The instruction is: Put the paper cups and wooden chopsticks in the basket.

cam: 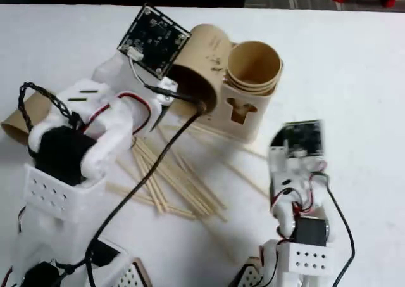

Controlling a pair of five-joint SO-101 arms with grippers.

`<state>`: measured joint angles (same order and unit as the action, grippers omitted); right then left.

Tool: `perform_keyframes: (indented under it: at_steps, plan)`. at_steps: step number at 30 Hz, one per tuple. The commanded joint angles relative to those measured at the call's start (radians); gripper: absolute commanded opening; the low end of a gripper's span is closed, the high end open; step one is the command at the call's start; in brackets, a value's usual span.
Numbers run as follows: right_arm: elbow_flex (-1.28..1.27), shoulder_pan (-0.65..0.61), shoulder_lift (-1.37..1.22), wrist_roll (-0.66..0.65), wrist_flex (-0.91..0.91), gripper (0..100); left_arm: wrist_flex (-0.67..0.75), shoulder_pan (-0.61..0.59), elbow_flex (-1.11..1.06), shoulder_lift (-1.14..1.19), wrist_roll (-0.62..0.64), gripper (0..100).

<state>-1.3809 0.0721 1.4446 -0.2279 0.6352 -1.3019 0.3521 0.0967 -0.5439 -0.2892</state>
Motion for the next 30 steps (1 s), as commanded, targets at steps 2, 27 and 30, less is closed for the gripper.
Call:
perform_keyframes:
  at_steps: [2, 27, 30]
  plan:
    - [0.008, 0.058, 0.013, 0.046, -0.053, 2.4, 0.074, 0.091, 0.055, 0.018, 0.026, 2]
    - [0.006, 0.030, 0.013, 0.038, -0.054, 2.5, -0.094, 0.116, 0.690, 0.670, 0.089, 20]
    - [0.006, 0.025, 0.013, 0.037, -0.054, 2.5, -0.061, 0.097, 0.761, 0.725, 0.089, 20]
